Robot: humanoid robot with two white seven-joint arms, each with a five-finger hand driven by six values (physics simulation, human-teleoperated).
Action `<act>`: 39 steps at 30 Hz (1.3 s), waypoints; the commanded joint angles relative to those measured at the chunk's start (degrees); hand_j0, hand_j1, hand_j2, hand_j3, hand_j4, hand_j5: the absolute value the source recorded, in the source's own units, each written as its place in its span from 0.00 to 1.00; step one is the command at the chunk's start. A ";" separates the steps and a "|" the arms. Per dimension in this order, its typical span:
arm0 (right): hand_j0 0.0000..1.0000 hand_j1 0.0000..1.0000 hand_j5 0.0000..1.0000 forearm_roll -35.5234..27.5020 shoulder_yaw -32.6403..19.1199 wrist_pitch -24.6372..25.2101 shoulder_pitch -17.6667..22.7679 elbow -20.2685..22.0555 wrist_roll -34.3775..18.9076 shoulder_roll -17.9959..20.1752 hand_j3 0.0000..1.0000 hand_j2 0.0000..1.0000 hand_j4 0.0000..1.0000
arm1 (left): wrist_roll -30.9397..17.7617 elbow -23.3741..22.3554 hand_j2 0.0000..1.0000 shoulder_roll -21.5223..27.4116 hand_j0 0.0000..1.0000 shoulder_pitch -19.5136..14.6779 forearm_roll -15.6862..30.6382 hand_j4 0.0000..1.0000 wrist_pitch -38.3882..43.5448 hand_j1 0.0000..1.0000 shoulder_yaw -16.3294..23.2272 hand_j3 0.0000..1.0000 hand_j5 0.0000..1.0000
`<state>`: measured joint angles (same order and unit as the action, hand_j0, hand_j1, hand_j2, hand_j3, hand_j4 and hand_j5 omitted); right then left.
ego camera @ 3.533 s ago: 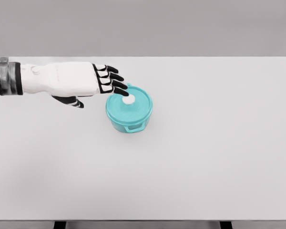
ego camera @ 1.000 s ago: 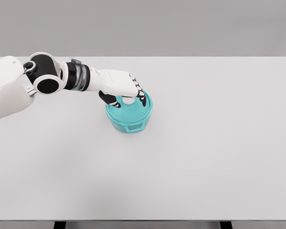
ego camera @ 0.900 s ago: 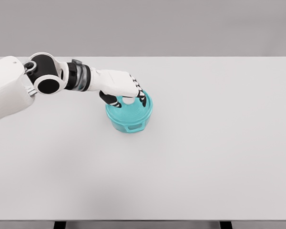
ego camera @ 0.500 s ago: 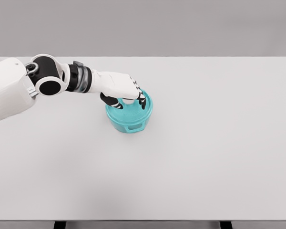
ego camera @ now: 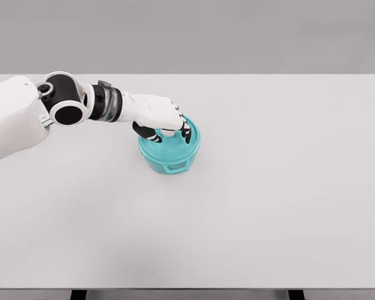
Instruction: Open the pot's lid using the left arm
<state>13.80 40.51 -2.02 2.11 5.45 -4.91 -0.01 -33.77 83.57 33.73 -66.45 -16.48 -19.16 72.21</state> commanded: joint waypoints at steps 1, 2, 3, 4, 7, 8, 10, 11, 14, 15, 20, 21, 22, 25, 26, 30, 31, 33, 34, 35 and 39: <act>1.00 1.00 1.00 0.00 0.01 0.00 0.00 0.00 -0.01 0.01 1.00 1.00 1.00 | 0.02 -0.16 0.67 -0.06 0.67 0.00 0.05 0.67 0.00 0.67 -0.05 0.67 0.67; 1.00 1.00 1.00 0.00 0.01 0.00 0.09 0.00 -0.01 0.01 1.00 1.00 1.00 | 0.02 -0.16 0.65 -0.06 0.65 0.00 0.05 0.65 0.00 0.65 0.38 0.65 0.65; 1.00 1.00 1.00 0.00 0.01 0.00 0.09 0.00 -0.01 0.01 1.00 1.00 1.00 | 0.02 -0.16 0.61 -0.06 0.61 0.09 0.05 0.61 0.00 0.61 0.65 0.61 0.61; 1.00 1.00 1.00 0.00 0.01 0.00 0.09 0.00 -0.01 0.01 1.00 1.00 1.00 | 0.02 -0.16 0.57 -0.06 0.57 0.00 0.05 0.57 -0.08 0.57 0.65 0.57 0.57; 1.00 1.00 1.00 0.00 0.01 0.00 0.09 0.00 -0.01 0.01 1.00 1.00 1.00 | 0.02 -0.07 0.54 -0.06 0.54 0.00 0.05 0.54 -0.09 0.54 0.74 0.54 0.54; 1.00 1.00 1.00 0.00 0.01 0.00 0.09 0.00 -0.01 0.01 1.00 1.00 1.00 | 0.02 -0.07 0.52 -0.24 0.52 0.09 0.05 0.52 -0.17 0.52 0.74 0.52 0.52; 1.00 1.00 1.00 0.00 0.01 0.00 0.09 0.00 -0.01 0.01 1.00 1.00 1.00 | 0.02 -0.07 0.51 -0.33 0.51 0.00 0.05 0.51 -0.26 0.51 0.74 0.51 0.51; 1.00 1.00 1.00 0.00 0.01 0.00 0.00 0.00 -0.01 0.01 1.00 1.00 1.00 | 0.02 -0.07 0.49 -0.24 0.49 0.00 0.05 0.49 -0.26 0.49 0.74 0.49 0.49; 1.00 1.00 1.00 0.00 0.01 0.00 0.09 0.00 -0.01 0.01 1.00 1.00 1.00 | 0.02 -0.07 0.47 0.02 0.47 -0.35 0.13 0.47 -0.44 0.47 0.74 0.47 0.47; 1.00 1.00 1.00 0.00 0.01 0.00 0.09 0.00 -0.01 0.01 1.00 1.00 1.00 | 0.02 0.02 0.48 0.20 0.48 -0.53 0.13 0.48 -0.44 0.48 0.74 0.48 0.48; 1.00 1.00 1.00 0.00 0.01 0.00 0.00 0.00 -0.01 0.01 1.00 1.00 1.00 | 0.02 0.37 0.48 3.10 0.48 -2.11 0.22 0.48 -0.79 0.48 0.65 0.48 0.48; 1.00 1.00 1.00 0.00 0.01 0.00 0.00 0.00 -0.01 0.01 1.00 1.00 1.00 | 0.02 0.37 0.48 4.68 0.48 -2.20 0.22 0.48 -1.75 0.48 0.65 0.48 0.48; 1.00 1.00 1.00 0.00 0.01 0.00 0.09 0.00 -0.01 0.01 1.00 1.00 1.00 | 0.02 0.37 0.48 6.70 0.48 -2.46 0.13 0.48 -2.54 0.48 0.65 0.48 0.48; 1.00 1.00 1.00 0.00 0.01 0.00 0.09 0.00 -0.01 0.01 1.00 1.00 1.00 | 0.02 0.45 0.48 11.70 0.48 -2.20 -0.04 0.48 -5.26 0.48 0.56 0.48 0.48; 1.00 1.00 1.00 0.00 0.01 0.00 0.09 0.00 -0.01 0.01 1.00 1.00 1.00 | 0.02 0.37 0.48 13.20 0.48 -1.93 -0.48 0.48 -5.97 0.48 0.56 0.48 0.48; 1.00 1.00 1.00 0.00 0.01 0.00 0.09 0.00 -0.01 0.01 1.00 1.00 1.00 | 0.02 0.37 0.49 16.55 0.49 -1.23 -0.74 0.49 -7.29 0.49 0.56 0.49 0.49; 1.00 1.00 1.00 0.00 0.01 0.00 0.09 0.00 -0.01 0.01 1.00 1.00 1.00 | 0.02 0.37 0.49 16.98 0.49 -1.06 -0.83 0.49 -7.73 0.49 0.56 0.49 0.49; 1.00 1.00 1.00 0.00 0.01 0.00 0.00 0.00 -0.01 0.01 1.00 1.00 1.00 | 0.02 0.37 0.49 17.42 0.49 -0.88 -0.92 0.49 -7.91 0.49 0.56 0.49 0.49; 1.00 1.00 1.00 0.00 0.01 0.00 0.09 0.00 -0.01 0.01 1.00 1.00 1.00 | 0.02 0.28 0.49 17.43 0.49 -0.88 -1.01 0.49 -7.91 0.49 0.56 0.49 0.49; 1.00 1.00 1.00 0.00 0.01 0.00 0.00 0.00 -0.01 0.01 1.00 1.00 1.00 | 0.02 0.28 0.49 17.43 0.49 -0.44 -1.62 0.49 -7.91 0.49 0.48 0.49 0.49; 1.00 1.00 1.00 0.00 0.01 0.00 0.09 0.00 -0.01 0.01 1.00 1.00 1.00 | 0.02 0.19 0.57 18.04 0.57 0.17 -2.50 0.57 -7.91 0.57 0.47 0.57 0.57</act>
<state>13.80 40.51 -2.02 2.20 5.45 -4.91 -0.01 -33.78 83.75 51.42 -66.27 -18.72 -27.07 72.78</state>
